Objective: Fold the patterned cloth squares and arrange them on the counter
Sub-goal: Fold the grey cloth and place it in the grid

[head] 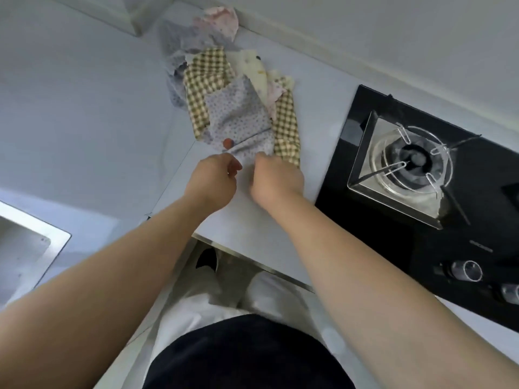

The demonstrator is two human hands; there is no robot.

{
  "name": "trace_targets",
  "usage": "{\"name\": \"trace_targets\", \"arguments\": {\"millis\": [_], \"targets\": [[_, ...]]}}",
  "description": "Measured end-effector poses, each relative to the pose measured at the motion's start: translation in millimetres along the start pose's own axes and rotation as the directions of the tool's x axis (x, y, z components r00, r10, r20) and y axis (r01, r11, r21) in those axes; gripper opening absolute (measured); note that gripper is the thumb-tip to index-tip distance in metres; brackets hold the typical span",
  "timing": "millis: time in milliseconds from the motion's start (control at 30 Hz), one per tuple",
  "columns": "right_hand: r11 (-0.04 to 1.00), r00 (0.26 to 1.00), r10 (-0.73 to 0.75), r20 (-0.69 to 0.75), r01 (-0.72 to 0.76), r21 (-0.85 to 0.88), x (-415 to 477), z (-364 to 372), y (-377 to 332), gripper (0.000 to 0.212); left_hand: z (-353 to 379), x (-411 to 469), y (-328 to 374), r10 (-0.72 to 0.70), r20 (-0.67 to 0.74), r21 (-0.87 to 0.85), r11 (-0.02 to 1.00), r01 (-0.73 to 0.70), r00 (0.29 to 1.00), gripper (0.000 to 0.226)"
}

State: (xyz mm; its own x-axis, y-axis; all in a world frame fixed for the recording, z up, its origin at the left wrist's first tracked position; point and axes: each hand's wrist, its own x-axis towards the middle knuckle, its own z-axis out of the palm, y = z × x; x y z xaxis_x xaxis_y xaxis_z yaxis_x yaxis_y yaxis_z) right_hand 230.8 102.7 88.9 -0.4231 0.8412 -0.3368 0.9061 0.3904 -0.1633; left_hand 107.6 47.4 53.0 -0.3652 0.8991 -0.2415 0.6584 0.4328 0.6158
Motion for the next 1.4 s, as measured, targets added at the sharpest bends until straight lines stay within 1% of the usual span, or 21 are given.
{"name": "trace_targets", "arguments": {"millis": [100, 167, 267, 333, 400, 433, 500, 533, 600, 633, 700, 800, 867, 933, 1000, 1033, 1100, 1200, 1300, 1367, 1400], "targets": [[0.997, 0.998, 0.011, -0.067, -0.016, -0.077, 11.5, 12.4, -2.5, 0.025, 14.2, 11.3, -18.1, 0.05, -0.041, -0.057, 0.997, -0.052, 0.998, 0.032], [0.992, 0.993, -0.004, -0.114, -0.01, -0.123, 18.5, 15.2, 0.5, 0.023, 24.6, 16.3, -29.3, 0.084, -0.144, -0.087, 0.991, -0.097, 0.986, 0.029], [0.995, 0.982, -0.001, -0.189, -0.019, -0.102, 27.0, 8.1, 1.6, 0.019, 38.1, 16.9, -42.2, 0.164, -0.304, -0.098, 0.974, -0.202, 0.938, 0.026], [1.0, 0.949, -0.028, -0.315, 0.026, -0.01, 31.3, -2.8, 1.6, 0.011, 41.8, 15.2, -47.6, 0.183, -0.355, -0.142, 0.959, -0.247, 0.917, 0.024], [0.981, 0.886, -0.095, -0.454, 0.162, 0.111, 34.4, -10.8, -0.4, 0.013, 39.0, 14.6, -49.0, 0.167, -0.368, -0.265, 0.924, -0.275, 0.915, 0.021], [0.965, 0.856, -0.128, -0.502, 0.224, 0.136, 33.5, -13.3, -3.2, 0.015, 36.4, 14.4, -49.5, 0.174, -0.385, -0.303, 0.904, -0.302, 0.906, 0.021], [0.927, 0.813, -0.14, -0.565, 0.308, 0.214, 30.2, -14.4, -8.4, 0.018, 30.5, 12.6, -48.2, 0.244, -0.436, -0.251, 0.892, -0.377, 0.866, 0.027], [0.889, 0.8, -0.116, -0.589, 0.348, 0.298, 26.3, -13.3, -11.1, 0.02, 28.4, 7.5, -47.2, 0.285, -0.464, -0.214, 0.883, -0.418, 0.839, 0.031], [0.77, 0.776, -0.056, -0.629, 0.434, 0.468, 9.9, -9.3, -16.2, 0.022, 27.1, -8.5, -43.4, 0.337, -0.506, -0.184, 0.857, -0.481, 0.794, 0.039], [0.718, 0.768, -0.033, -0.64, 0.463, 0.519, -4.3, -8.4, -18.8, 0.018, 25.4, -19.9, -39.8, 0.339, -0.525, -0.189, 0.848, -0.495, 0.781, 0.038], [0.639, 0.762, 0.004, -0.648, 0.496, 0.587, -39.4, -9.3, -25.3, 0.012, 17.5, -47.7, -29.4, 0.307, -0.575, -0.196, 0.848, -0.493, 0.758, 0.027], [0.538, 0.753, 0.071, -0.654, 0.524, 0.661, -102.1, -10.8, -27.6, 0.008, -3.1, -99.0, -15.0, 0.323, -0.639, -0.125, 0.852, -0.508, 0.698, 0.014], [0.538, 0.725, 0.11, -0.68, 0.532, 0.654, -141.3, -15.2, -24.2, 0.011, -19.3, -136.2, -6.2, 0.364, -0.655, -0.085, 0.835, -0.543, 0.662, 0.019], [0.551, 0.702, 0.136, -0.699, 0.533, 0.642, -178.7, -22.0, -21.3, 0.013, -34.1, -171.9, 0.1, 0.394, -0.648, -0.082, 0.815, -0.573, 0.652, 0.019], [0.531, 0.706, 0.142, -0.694, 0.537, 0.655, -213.4, -30.0, -22.2, 0.01, -48.0, -206.6, 6.2, 0.409, -0.635, -0.102, 0.796, -0.597, 0.655, 0.018], [0.499, 0.716, 0.145, -0.683, 0.544, 0.675, -229.7, -33.7, -23.0, 0.01, -54.4, -222.6, 9.5, 0.418, -0.631, -0.106, 0.788, -0.607, 0.654, 0.019], [0.415, 0.727, 0.127, -0.675, 0.579, 0.702, -258.9, -39.7, -24.7, 0.007, -67.2, -251.4, 17.1, 0.454, -0.631, -0.067, 0.776, -0.627, 0.629, 0.026], [0.286, 0.719, 0.072, -0.692, 0.649, 0.705, -296.2, -42.9, -28.4, 0.003, -84.2, -288.0, 29.1, 0.499, -0.641, -0.007, 0.756, -0.654, 0.584, 0.034], [0.162, 0.747, 0.046, -0.663, 0.65, 0.743, -315.7, -44.4, -28.1, 0.009, -97.9, -314.7, 39.2, 0.533, -0.639, 0.027, 0.737, -0.676, 0.555, 0.028], [0.143, 0.755, 0.05, -0.654, 0.642, 0.753, -321.0, -47.4, -26.7, 0.001, -103.9, -326.2, 43.4, 0.54, -0.632, 0.012, 0.724, -0.69, 0.556, 0.018], [0.171, 0.754, 0.041, -0.656, 0.642, 0.748, -323.1, -49.4, -26.5, 0.004, -106.0, -330.4, 44.8, 0.541, -0.628, -0.007, 0.715, -0.699, 0.559, 0.015]]}}
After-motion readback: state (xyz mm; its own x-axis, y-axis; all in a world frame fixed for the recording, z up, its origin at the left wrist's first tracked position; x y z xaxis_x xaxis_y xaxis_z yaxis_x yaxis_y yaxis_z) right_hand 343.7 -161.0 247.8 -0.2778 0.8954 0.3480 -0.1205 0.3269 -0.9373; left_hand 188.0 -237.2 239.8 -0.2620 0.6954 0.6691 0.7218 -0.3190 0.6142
